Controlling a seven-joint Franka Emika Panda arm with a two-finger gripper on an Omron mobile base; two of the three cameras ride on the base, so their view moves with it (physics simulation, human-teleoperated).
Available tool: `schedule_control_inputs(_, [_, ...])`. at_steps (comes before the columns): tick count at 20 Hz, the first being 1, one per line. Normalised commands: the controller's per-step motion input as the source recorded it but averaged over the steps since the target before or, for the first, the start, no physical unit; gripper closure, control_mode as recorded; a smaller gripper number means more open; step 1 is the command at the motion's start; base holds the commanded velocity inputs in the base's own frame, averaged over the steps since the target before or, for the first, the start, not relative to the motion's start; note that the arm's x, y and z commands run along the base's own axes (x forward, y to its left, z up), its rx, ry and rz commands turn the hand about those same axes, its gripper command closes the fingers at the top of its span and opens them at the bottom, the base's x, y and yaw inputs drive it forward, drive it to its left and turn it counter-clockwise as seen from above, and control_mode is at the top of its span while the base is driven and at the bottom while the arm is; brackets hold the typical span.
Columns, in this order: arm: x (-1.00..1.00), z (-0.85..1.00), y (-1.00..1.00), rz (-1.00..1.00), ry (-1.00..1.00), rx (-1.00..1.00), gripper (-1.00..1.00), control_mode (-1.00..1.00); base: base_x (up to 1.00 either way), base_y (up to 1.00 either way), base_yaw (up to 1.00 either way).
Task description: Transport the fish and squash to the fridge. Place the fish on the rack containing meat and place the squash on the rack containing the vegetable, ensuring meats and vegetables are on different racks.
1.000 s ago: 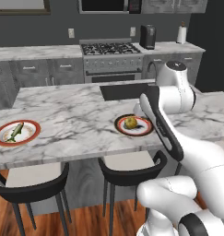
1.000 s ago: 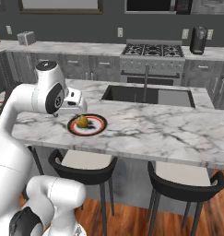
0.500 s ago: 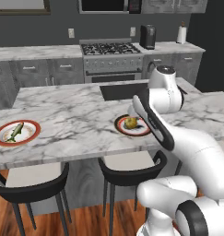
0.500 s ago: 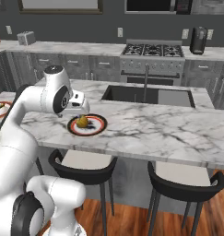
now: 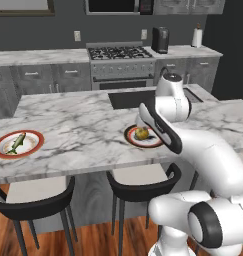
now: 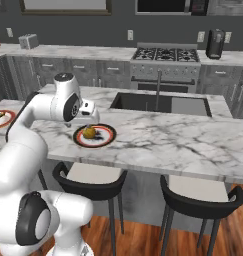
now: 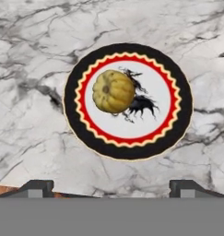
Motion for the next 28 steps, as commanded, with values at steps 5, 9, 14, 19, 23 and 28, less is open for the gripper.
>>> schedule_control_inputs(5, [0.34, -0.23, 0.01, 0.00, 0.06, 0.00, -1.00, -1.00, 0.00, 0.00, 0.00])
schedule_control_inputs(9, [0.18, -0.24, 0.07, 0.00, 0.06, 0.00, -1.00, -1.00, 0.00, 0.00, 0.00])
schedule_control_inputs(14, [0.22, -0.23, 0.07, 0.00, 0.03, 0.00, -1.00, -1.00, 0.00, 0.00, 0.00])
schedule_control_inputs(19, [0.09, -0.18, 0.01, 0.00, 0.01, 0.00, -1.00, -1.00, 0.00, 0.00, 0.00])
schedule_control_inputs(23, [0.19, -0.20, 0.00, 0.00, 0.01, 0.00, -1.00, -1.00, 0.00, 0.00, 0.00])
schedule_control_inputs(28, [0.26, -0.25, 0.00, 0.00, 0.03, 0.00, -1.00, -1.00, 0.00, 0.00, 0.00])
